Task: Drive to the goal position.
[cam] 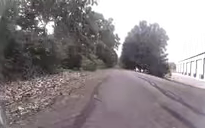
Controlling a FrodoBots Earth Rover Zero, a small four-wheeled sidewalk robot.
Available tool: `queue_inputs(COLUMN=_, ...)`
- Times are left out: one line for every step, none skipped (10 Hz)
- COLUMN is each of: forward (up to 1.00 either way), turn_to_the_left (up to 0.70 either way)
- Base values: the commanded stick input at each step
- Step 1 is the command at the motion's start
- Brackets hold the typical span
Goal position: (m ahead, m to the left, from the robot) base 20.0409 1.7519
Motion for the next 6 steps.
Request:
queue_inputs(forward=0.70, turn_to_the_left=0.00)
queue_inputs(forward=0.70, turn_to_the_left=-0.08)
queue_inputs(forward=0.70, turn_to_the_left=-0.35)
queue_inputs(forward=0.70, turn_to_the_left=-0.35)
queue_inputs(forward=0.70, turn_to_the_left=-0.35)
queue_inputs(forward=0.70, turn_to_the_left=-0.34)
